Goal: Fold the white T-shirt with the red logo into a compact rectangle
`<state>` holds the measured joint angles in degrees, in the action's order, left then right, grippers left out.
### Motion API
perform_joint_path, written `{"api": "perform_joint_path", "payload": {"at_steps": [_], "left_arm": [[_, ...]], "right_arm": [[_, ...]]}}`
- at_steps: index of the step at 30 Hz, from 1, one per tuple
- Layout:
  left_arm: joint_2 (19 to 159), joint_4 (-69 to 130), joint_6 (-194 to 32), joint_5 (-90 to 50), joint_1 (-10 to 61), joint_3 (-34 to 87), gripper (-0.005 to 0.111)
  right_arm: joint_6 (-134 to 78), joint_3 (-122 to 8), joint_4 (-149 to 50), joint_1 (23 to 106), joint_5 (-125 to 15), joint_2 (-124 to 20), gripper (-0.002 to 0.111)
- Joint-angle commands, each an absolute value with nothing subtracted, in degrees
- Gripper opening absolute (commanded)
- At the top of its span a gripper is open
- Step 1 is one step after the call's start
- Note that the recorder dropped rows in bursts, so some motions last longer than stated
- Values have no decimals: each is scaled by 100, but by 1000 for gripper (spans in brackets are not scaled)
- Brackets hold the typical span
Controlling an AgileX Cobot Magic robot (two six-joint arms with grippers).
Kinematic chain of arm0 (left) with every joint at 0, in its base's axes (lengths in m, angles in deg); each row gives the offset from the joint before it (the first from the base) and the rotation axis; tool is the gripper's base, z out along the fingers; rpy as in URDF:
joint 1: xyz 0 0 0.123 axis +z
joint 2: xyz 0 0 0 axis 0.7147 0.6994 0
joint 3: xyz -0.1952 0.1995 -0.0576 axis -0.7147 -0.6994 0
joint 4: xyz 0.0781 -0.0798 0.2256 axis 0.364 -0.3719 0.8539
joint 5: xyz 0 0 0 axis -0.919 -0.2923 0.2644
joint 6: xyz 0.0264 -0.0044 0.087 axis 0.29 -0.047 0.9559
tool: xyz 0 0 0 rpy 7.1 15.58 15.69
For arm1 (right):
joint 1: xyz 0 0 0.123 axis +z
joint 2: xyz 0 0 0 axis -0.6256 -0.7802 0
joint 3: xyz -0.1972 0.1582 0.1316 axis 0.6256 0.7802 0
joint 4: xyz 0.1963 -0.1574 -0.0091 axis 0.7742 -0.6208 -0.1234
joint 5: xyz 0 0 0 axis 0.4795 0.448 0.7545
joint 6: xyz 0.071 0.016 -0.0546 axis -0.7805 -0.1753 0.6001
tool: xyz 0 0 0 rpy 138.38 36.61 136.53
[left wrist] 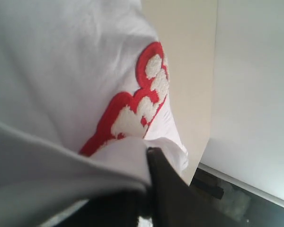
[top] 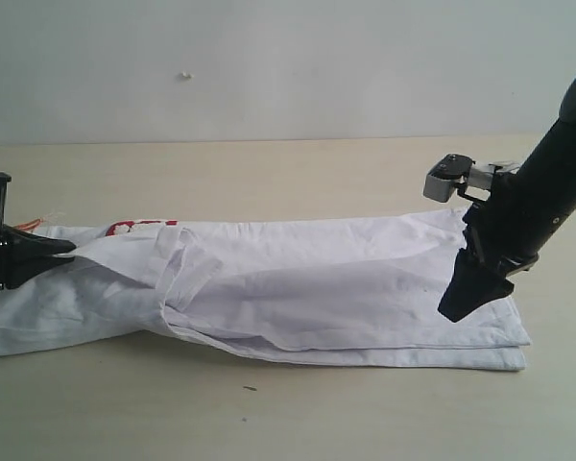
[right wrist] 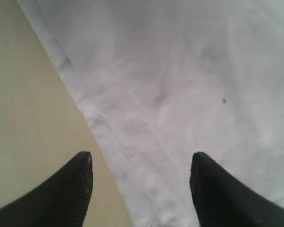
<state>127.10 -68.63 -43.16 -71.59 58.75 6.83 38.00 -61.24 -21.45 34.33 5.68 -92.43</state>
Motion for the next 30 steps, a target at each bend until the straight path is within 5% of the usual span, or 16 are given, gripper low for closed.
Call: {"api": "perform_joint_path", "payload": {"at_steps": [1, 15, 17, 21, 23, 30], "left_arm": [[12709, -6929, -4366, -7068, 5895, 722, 3], [12709, -6643, -4270, -6730, 5895, 722, 4], [12709, -6600, -4046, -6730, 5895, 722, 13], [12709, -6776, -3570, -6848, 5895, 722, 59], [12709, -6941, -3210, -6989, 5895, 732, 72], [12709, -6941, -2940, -7355, 5895, 959, 74]], "right_arm": [[3852, -6128, -2098, 3405, 623, -9241, 59], [3852, -6128, -2085, 3405, 671, -9241, 59], [3852, -6128, -2073, 3405, 684, -9241, 59], [3852, -6128, -2060, 3405, 684, -9241, 59], [3852, -6128, -2060, 3405, 684, -9241, 59], [3852, -6128, -1997, 3405, 694, -9241, 59]]}}
